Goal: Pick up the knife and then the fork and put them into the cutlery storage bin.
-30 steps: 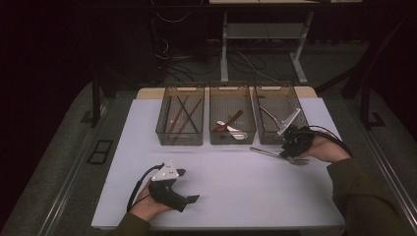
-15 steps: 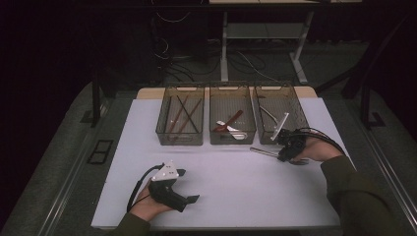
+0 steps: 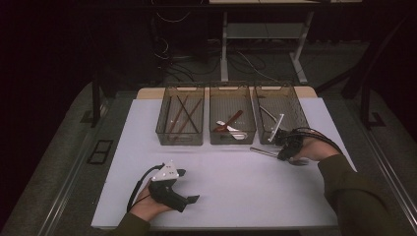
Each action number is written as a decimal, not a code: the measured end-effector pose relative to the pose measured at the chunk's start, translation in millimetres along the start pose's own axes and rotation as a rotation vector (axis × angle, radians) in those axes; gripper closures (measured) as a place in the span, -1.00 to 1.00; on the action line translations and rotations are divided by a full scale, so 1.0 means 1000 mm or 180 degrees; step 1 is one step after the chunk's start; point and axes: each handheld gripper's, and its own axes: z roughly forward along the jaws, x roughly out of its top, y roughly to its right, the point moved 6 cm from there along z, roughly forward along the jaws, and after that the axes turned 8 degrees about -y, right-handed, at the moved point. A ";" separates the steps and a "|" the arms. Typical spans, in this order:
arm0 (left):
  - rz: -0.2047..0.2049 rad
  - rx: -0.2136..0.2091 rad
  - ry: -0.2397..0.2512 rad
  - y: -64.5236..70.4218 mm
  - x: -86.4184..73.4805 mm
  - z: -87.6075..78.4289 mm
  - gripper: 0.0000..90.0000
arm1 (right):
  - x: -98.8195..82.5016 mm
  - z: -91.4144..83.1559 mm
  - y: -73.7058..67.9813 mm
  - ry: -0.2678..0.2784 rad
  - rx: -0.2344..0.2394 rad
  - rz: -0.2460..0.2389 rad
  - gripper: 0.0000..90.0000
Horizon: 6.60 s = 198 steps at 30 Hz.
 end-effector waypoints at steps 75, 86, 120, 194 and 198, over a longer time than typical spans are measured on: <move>-0.0068 0.0096 0.0123 -0.008 0.000 -0.005 -1.00 | -0.042 -0.090 0.028 0.2827 -0.0377 0.1473 0.88; -0.0055 0.0084 0.0130 -0.008 0.000 -0.005 -1.00 | -0.028 -0.114 0.056 0.2863 -0.0555 0.1687 0.88; -0.0045 0.0059 0.0131 -0.006 0.000 -0.005 -1.00 | -0.008 -0.063 0.111 0.2041 -0.0579 0.2058 0.88; -0.0051 0.0030 0.0126 -0.006 0.001 -0.005 -1.00 | -0.026 -0.064 0.016 0.2660 -0.0295 0.1650 -0.61; -0.0061 0.0032 0.0131 -0.006 0.001 -0.006 -1.00 | -0.027 -0.060 0.004 0.2695 -0.0269 0.1611 -0.61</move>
